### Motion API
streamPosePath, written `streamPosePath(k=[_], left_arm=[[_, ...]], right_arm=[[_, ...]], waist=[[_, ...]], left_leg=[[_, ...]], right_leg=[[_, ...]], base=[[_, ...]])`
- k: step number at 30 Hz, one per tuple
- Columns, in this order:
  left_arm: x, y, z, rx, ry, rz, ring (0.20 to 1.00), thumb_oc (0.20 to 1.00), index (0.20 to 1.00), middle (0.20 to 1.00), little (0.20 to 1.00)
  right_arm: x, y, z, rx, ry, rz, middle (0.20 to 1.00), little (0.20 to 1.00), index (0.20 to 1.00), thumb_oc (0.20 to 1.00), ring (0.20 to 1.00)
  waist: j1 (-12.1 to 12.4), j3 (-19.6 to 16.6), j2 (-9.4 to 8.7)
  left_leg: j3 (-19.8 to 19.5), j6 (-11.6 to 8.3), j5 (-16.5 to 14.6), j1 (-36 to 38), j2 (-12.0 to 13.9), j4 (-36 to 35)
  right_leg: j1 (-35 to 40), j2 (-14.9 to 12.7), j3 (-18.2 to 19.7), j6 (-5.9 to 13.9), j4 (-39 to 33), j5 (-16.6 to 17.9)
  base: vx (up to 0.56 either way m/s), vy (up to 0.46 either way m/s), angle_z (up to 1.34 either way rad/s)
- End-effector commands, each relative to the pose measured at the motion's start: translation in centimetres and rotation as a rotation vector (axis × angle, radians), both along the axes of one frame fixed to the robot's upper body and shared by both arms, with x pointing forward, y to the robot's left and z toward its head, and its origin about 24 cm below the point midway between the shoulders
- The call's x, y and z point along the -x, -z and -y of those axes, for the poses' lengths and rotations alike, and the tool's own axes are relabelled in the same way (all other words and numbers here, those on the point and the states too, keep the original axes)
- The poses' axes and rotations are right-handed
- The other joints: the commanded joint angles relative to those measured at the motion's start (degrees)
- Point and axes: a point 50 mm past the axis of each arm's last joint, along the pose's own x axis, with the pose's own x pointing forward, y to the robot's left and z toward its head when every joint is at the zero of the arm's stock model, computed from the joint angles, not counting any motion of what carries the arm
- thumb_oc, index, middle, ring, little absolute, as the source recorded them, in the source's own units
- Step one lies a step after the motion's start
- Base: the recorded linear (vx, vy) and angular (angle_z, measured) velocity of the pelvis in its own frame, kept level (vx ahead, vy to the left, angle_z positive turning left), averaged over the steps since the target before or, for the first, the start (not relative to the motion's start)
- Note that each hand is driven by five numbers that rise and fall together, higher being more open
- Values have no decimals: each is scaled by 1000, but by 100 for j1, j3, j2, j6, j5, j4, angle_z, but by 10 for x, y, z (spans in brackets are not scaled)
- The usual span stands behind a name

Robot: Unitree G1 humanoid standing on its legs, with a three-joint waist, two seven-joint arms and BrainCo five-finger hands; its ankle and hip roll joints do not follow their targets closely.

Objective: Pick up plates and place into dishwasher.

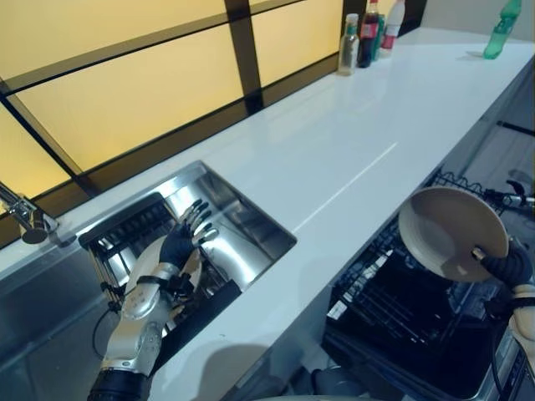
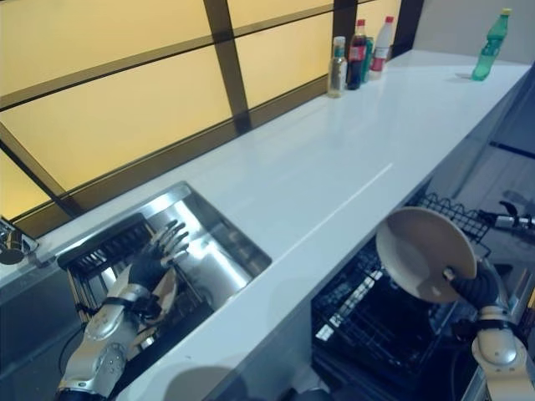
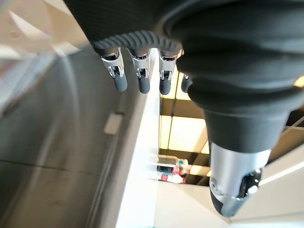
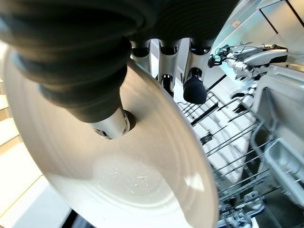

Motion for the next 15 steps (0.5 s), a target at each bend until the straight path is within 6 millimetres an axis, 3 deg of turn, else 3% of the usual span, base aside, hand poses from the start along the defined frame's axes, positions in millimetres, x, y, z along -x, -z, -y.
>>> streamPosePath(k=[1, 7, 15], left_arm=[[1, -15, -13, -29, -9, 66, 1000, 1000, 1000, 1000, 1000], [13, -11, -23, -41, -27, 35, 1000, 1000, 1000, 1000, 1000], [28, -6, -32, -42, -28, 8, 1000, 1000, 1000, 1000, 1000]], right_arm=[[-14, -6, -20, 36, -91, 39, 200, 200, 200, 200, 200], [5, 22, -18, 98, -45, -116, 200, 200, 200, 200, 200], [37, 42, -4, 247, 56, -255, 200, 200, 200, 200, 200]], waist=[[329, -196, -390], [383, -117, -456], [263, -47, -324]], left_leg=[[-106, 738, -1621, -280, -281, 1675], [-51, 705, -1461, -289, -237, 1738], [-41, 704, -1595, -163, -131, 1812]], right_leg=[[-65, -363, -355, 745, -994, 761], [-67, -447, -423, 749, -933, 866], [-2, -474, -490, 857, -833, 756]], base=[[72, -70, 5], [36, -76, 6], [62, -12, 9]])
